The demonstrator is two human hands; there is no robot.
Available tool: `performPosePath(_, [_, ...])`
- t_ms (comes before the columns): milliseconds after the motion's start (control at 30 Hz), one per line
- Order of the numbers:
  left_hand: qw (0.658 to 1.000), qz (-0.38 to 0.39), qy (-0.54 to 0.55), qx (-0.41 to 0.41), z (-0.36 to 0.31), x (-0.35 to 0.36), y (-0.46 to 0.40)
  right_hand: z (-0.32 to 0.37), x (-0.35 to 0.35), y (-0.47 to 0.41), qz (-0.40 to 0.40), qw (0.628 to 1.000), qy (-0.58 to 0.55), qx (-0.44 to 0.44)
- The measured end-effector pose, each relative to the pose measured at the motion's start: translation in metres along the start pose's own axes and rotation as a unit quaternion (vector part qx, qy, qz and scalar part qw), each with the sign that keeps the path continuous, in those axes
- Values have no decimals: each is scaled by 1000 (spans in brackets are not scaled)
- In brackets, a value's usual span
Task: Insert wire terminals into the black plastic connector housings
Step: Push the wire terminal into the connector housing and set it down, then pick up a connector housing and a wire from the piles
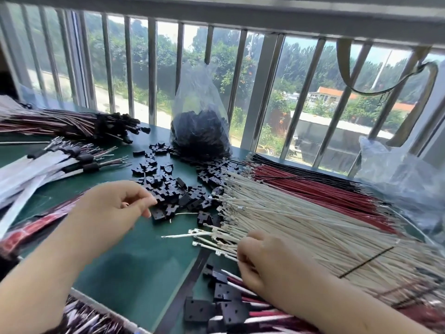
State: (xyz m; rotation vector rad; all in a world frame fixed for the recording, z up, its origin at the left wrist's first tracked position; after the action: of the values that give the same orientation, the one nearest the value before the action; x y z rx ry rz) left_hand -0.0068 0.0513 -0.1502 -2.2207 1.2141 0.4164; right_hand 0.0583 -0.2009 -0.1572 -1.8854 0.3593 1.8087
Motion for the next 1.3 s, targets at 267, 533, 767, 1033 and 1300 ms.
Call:
performPosePath(267, [939,45,-338,41,13,38,-14,1,-3,13,4,996,-82,-40])
performPosePath(533, [967,40,-253,6,27,40,-17,-2,3,10,-8,996,-77,-40])
performPosePath(767, [944,45,-328,-7,25,38,-19,-2,3,10,-13,996,-80,-40])
performPosePath(1033, [988,-59,-140,-14,20,20,-4,-5,5,11,-33,994,-107,-11])
performPosePath(1300, [996,43,72,29,-26,31,64,-9,10,9,-53,984,-167,41])
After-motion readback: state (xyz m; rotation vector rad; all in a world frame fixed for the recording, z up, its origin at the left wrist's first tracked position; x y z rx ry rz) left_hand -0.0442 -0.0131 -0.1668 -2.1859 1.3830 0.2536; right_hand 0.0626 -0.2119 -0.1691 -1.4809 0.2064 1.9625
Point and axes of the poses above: each hand's wrist, its own y-axis away from the middle knuckle, its own x-axis out of the palm, z = x × y, the point moved 2 cm from there along -y, towards the middle knuckle, and after that the axes turned 2 degrees about y, right-handed, at the moved point
